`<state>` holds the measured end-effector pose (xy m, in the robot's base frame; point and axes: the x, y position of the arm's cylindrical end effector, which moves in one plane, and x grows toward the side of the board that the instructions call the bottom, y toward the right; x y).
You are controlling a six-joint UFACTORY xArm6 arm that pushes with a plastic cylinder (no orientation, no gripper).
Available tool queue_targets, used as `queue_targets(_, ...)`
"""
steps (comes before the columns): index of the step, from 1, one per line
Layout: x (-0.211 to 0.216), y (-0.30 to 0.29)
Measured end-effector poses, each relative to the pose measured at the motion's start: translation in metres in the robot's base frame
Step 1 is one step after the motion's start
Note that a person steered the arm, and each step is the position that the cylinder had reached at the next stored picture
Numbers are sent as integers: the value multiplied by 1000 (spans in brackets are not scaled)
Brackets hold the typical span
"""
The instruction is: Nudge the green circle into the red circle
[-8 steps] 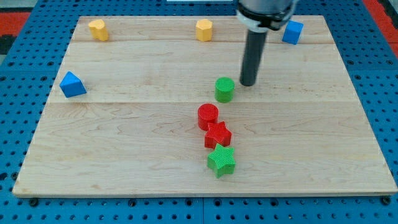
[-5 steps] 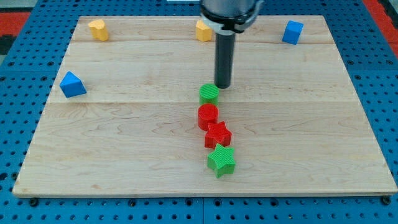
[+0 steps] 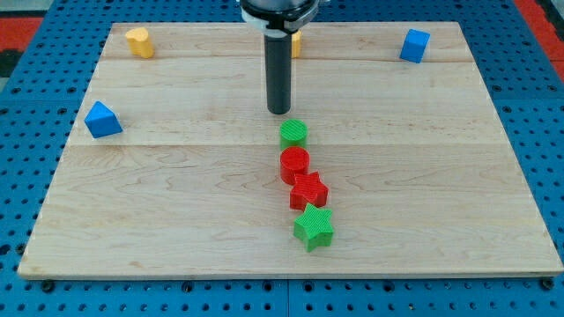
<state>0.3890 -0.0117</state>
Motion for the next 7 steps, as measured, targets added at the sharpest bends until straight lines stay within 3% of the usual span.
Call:
queue_targets(3, 36, -1)
queue_targets(6, 35, -1)
queue_targets(7, 10, -9)
